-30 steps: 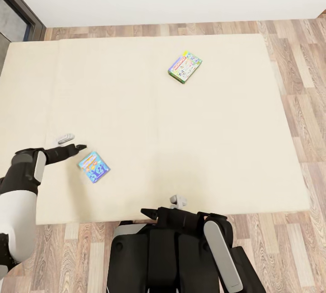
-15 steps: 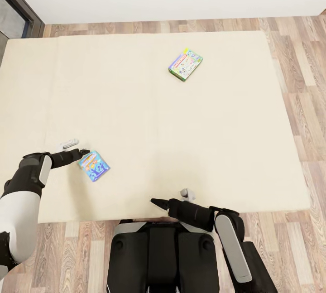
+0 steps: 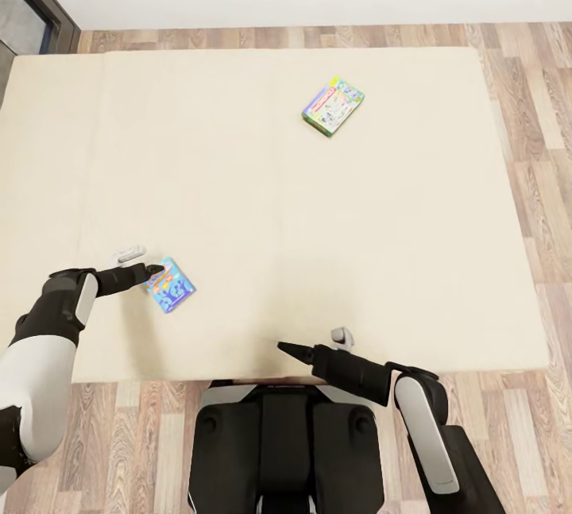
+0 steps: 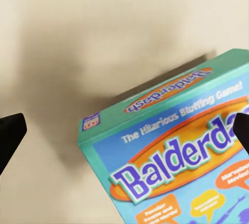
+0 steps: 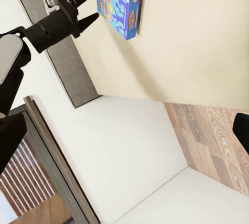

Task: Put all the toys in the child's room - the three board games (two on the bed and one on the table), the two jigsaw puzzles on the table, and the tennis ball on the table - inside the toy box on the table in the child's room.

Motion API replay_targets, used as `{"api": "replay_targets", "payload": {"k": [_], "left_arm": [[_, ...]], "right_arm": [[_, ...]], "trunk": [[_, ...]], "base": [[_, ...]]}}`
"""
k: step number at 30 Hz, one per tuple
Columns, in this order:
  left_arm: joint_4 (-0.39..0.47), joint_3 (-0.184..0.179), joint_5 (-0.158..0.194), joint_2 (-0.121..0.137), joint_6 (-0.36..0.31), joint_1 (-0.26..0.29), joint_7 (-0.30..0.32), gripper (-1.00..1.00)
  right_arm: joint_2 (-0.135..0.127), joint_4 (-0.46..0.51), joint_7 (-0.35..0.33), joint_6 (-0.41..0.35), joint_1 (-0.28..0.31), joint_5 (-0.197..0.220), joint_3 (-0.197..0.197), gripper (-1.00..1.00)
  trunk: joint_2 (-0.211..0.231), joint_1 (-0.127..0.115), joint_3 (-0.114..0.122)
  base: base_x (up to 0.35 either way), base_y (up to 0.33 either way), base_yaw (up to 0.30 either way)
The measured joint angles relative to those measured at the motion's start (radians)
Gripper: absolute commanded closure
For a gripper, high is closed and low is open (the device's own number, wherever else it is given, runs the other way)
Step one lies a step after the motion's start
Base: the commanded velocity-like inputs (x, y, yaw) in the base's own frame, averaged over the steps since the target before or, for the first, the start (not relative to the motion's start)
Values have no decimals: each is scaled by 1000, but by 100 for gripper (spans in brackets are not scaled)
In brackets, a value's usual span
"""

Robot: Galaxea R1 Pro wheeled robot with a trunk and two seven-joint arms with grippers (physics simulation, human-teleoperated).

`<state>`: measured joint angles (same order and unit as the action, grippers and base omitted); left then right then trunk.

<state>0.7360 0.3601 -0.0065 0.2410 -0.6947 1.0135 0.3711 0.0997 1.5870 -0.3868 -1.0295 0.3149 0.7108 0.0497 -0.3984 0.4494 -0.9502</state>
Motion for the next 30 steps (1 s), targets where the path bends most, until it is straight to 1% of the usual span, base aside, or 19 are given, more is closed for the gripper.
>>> {"api": "replay_targets", "payload": {"k": [23, 27, 30], "left_arm": [[0, -6, 4, -4, 4, 0, 10, -100], [-1, -20, 17, -4, 3, 1, 12, -100], [1, -26, 16, -4, 3, 1, 10, -100]], "right_arm": [[2, 0, -2, 13, -2, -1, 8, -100], [2, -1, -1, 13, -2, -1, 8, -100], [2, 0, -2, 14, -2, -1, 8, -100]], "trunk": [[0, 0, -5], [0, 0, -7], [-1, 0, -7]], "base": [[0, 0, 2], [0, 0, 0], [0, 0, 0]]}}
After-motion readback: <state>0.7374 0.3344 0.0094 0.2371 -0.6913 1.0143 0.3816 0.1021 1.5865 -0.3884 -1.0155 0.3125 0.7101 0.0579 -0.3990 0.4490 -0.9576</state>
